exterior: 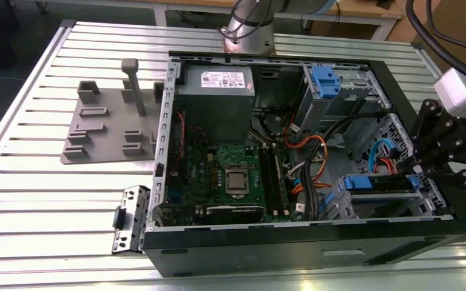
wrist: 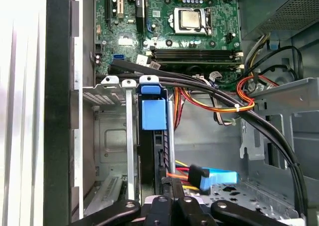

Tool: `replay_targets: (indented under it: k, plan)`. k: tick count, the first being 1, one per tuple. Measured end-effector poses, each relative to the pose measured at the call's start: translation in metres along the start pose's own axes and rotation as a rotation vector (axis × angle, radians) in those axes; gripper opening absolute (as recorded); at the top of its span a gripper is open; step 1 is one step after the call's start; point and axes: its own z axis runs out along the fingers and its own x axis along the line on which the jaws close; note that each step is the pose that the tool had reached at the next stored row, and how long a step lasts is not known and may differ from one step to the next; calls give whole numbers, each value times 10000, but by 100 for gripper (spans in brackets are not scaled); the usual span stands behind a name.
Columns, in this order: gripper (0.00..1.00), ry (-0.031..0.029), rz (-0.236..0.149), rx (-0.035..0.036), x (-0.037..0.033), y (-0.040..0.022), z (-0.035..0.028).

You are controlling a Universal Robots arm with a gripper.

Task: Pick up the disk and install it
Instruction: 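Insert the first disk wire, then insert the second disk wire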

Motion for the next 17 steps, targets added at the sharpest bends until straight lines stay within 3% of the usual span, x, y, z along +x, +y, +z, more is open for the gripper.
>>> replay_targets:
  k: [6, 11, 17]
  plan:
    - [10, 4, 1, -10, -13, -59, -109]
    - [10, 5, 2, -12, -30, -49, -269]
    - [10, 2, 1, -12, -30, -49, -271]
